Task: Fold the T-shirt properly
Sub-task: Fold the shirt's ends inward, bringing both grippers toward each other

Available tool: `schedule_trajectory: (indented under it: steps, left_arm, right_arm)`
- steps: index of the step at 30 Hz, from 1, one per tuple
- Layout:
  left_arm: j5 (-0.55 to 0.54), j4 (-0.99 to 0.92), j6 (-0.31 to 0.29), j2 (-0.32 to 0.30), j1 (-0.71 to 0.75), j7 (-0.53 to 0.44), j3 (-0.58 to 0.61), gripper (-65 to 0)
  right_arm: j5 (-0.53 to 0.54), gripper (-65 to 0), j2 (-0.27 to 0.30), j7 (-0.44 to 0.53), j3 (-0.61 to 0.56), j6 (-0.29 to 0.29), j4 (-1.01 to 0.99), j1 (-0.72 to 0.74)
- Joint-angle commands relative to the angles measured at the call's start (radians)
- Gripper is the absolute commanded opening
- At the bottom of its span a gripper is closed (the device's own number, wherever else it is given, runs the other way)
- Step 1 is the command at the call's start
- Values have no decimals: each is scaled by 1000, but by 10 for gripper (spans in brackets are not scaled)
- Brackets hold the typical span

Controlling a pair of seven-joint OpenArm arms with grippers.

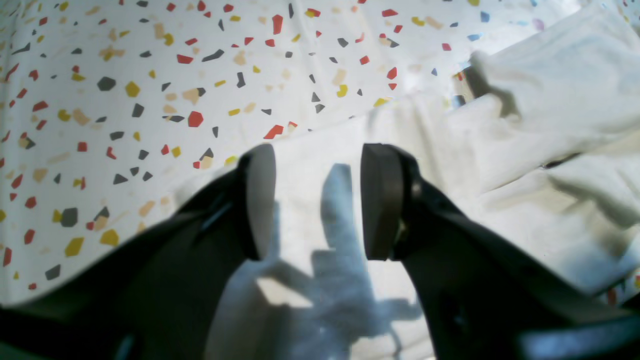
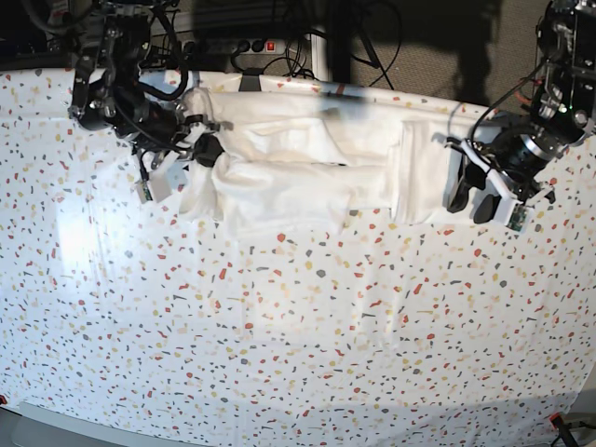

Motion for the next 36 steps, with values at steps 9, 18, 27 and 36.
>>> schedule_trajectory:
  steps: [9, 18, 27, 36]
  left_arm:
    - [70, -114, -4, -11, -9, -52, -7, -381]
    - [70, -376, -103, 41, -10, -240, 19, -385]
    - [70, -386, -140, 108, -10, -240, 148, -385]
    - [70, -386, -140, 108, -13, -256, 208, -385]
  right_arm:
    - [97, -650, 27, -92, 214, 5, 190, 30]
    - [262, -650, 1, -135, -79, 5, 349, 6]
    - [-63, -650, -202, -41, -465, 5, 345, 100]
    - [-97, -650, -279, -31, -607, 2, 266, 104]
